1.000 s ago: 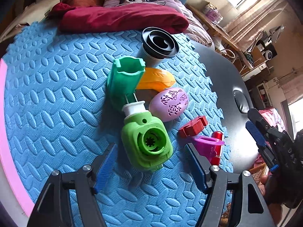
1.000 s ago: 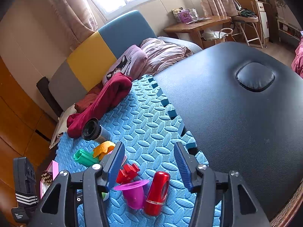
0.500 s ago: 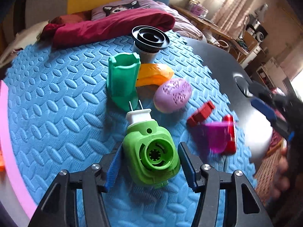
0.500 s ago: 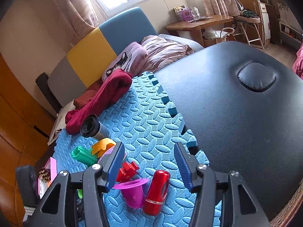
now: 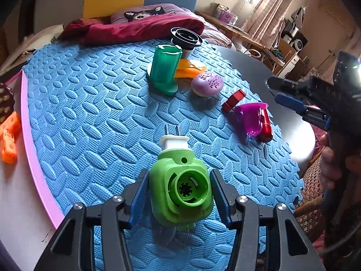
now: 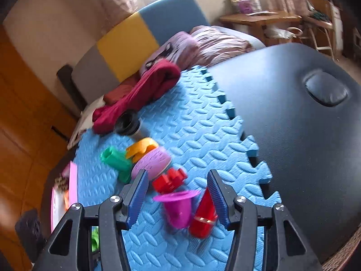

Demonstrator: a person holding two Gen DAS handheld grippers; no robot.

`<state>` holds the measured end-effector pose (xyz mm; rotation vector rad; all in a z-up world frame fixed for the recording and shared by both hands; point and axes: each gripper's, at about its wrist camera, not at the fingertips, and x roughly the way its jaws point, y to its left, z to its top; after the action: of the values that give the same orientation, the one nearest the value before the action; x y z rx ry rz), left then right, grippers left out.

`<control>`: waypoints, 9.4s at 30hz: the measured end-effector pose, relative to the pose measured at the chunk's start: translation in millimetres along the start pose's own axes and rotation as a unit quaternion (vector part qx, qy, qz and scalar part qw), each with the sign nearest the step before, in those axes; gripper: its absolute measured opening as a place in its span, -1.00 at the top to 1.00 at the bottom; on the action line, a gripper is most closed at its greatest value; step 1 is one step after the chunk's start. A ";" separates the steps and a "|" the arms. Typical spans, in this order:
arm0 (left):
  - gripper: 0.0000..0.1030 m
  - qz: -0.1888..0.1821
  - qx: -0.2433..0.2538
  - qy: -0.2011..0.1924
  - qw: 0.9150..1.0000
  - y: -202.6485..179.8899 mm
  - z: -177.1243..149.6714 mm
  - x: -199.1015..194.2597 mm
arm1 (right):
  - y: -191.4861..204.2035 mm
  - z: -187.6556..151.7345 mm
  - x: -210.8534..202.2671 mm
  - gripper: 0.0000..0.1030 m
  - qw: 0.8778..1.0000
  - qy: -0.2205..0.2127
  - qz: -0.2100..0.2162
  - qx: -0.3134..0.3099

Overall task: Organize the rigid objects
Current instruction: 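Move green device into tray with left tool while right tool grasps magenta cup, then carry the magenta funnel cup into the tray and open the right tool, then move the right tool back over the toys on the blue mat, then grasp the green cup with the left tool, then carry green cup toward tray with left tool while right tool grasps red lipstick tube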

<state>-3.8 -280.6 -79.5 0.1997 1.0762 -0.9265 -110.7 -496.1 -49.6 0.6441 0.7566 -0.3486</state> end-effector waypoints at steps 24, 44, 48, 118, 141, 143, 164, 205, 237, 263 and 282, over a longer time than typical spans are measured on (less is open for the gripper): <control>-0.07 -0.015 -0.016 -0.017 1.000 8.8 -12.5 -8.8 | 54.6 -37.0 64.0 0.37 0.979 0.113 -0.079 -0.151; -0.04 -0.024 -0.017 -0.061 0.998 10.2 -20.1 -32.0 | 64.7 -45.0 64.4 0.37 0.972 0.106 -0.085 -0.190; -0.04 -0.025 -0.038 -0.087 0.995 21.5 -19.9 -59.7 | 66.4 -46.5 64.2 0.37 0.971 0.102 -0.087 -0.198; -0.43 0.243 -0.195 -0.155 0.937 161.6 -79.6 -164.2 | 80.6 -58.3 61.6 0.38 0.968 0.093 -0.074 -0.219; -0.43 0.274 -0.265 -0.182 0.906 204.1 -119.1 -201.9 | 228.6 -76.1 40.2 0.38 0.947 0.065 0.086 -0.302; -0.43 0.276 -0.262 -0.184 0.906 203.2 -119.7 -203.6 | 255.8 -82.7 43.7 0.38 0.937 0.073 0.113 -0.323; -0.43 0.279 -0.265 -0.167 0.908 211.1 -125.7 -198.4 | 373.3 -123.8 162.6 0.37 0.899 0.169 0.090 -0.393; -0.46 0.274 -0.222 -0.176 0.919 168.0 -112.4 -199.8 | 276.8 -82.8 50.4 0.06 0.947 0.030 0.085 -0.309; -0.46 0.172 -0.032 -0.120 0.977 49.1 11.7 -103.3 | -37.7 32.5 24.7 0.05 0.990 -0.036 -0.082 0.107; 0.28 0.108 -0.007 -0.068 0.992 -8.6 125.2 52.4 | -36.9 35.0 27.0 0.05 0.993 -0.021 -0.016 0.115; 0.28 0.072 -0.008 -0.066 0.995 -9.9 32.4 -5.6 | -54.5 28.6 39.2 0.05 0.987 0.015 -0.016 0.158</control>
<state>9.7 -301.7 -56.1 0.1968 0.9349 -0.7906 -96.7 -558.5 -84.8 0.9375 0.7476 -0.4957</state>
